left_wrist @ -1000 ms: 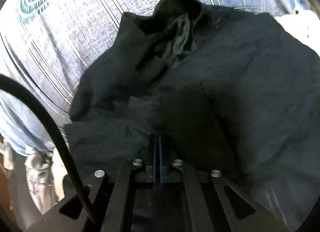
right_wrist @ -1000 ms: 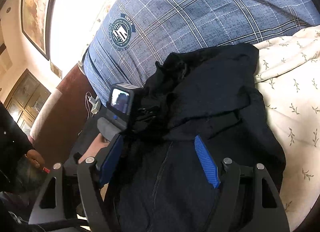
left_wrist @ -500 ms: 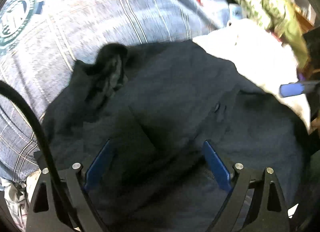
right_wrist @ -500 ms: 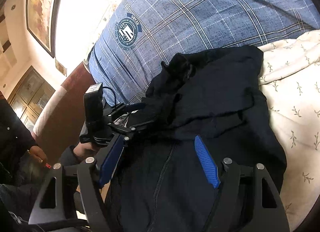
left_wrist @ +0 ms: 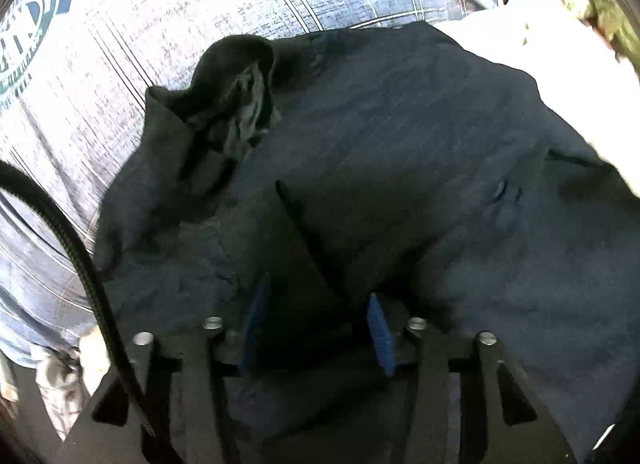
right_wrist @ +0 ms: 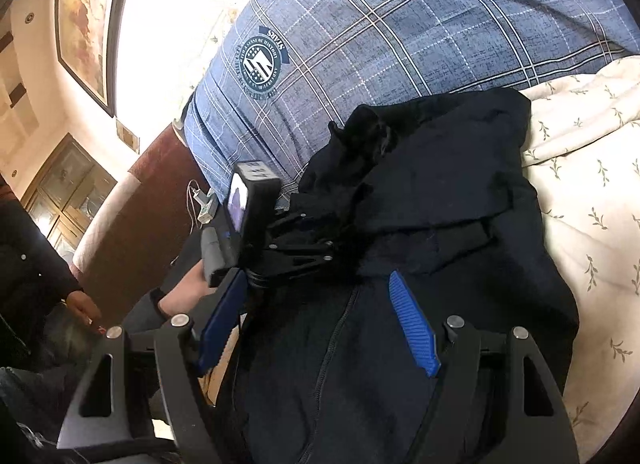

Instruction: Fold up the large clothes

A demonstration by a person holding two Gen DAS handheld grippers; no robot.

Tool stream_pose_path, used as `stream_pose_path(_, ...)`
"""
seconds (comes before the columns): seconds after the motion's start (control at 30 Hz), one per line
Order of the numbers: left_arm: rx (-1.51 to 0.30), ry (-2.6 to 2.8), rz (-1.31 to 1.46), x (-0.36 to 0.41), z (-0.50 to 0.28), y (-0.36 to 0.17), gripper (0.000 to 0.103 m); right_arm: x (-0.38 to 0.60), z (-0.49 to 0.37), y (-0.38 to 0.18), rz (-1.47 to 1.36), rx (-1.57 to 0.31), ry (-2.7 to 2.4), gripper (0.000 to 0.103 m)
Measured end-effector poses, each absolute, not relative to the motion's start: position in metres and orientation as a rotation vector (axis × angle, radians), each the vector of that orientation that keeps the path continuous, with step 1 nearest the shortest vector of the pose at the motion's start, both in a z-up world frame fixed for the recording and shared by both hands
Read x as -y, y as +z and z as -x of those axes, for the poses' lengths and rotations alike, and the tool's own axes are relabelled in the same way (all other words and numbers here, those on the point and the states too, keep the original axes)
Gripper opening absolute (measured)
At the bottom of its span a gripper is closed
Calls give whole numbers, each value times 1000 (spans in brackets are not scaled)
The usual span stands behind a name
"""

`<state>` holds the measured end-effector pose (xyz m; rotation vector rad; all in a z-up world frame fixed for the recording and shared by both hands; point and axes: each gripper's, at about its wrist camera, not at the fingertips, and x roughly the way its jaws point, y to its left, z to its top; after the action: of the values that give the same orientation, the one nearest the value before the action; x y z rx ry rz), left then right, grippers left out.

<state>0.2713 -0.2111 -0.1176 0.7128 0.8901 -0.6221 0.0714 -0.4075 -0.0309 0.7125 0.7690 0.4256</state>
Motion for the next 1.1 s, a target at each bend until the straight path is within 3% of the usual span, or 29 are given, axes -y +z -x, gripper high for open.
stream_pose_path(0.07,-879,-630,-698,210,-269,-114,82,407,-71,-31,-714,-772,430,74)
stream_pose_path(0.1,-880,-663,-671,213,-267,-111,85,406,-71,-30,-712,-773,432,74)
stream_pose_path(0.33,-933,-606,-535,211,-287,-112,85,401,-74,-31,-703,-784,431,74)
stream_pose_path(0.5,-1014,-573,-499,206,-299,-137,57,403,-73,-31,-697,-782,424,74)
stream_pose_path(0.53,-1015,-549,-491,203,-303,-138,45,404,-74,-32,-701,-784,423,74)
stream_pose_path(0.77,-997,-555,-505,207,-300,-133,13,403,-74,-32,-697,-784,422,74)
stream_pose_path(1.1,-969,-563,-277,145,-306,-91,6,404,-74,-33,-708,-786,415,74)
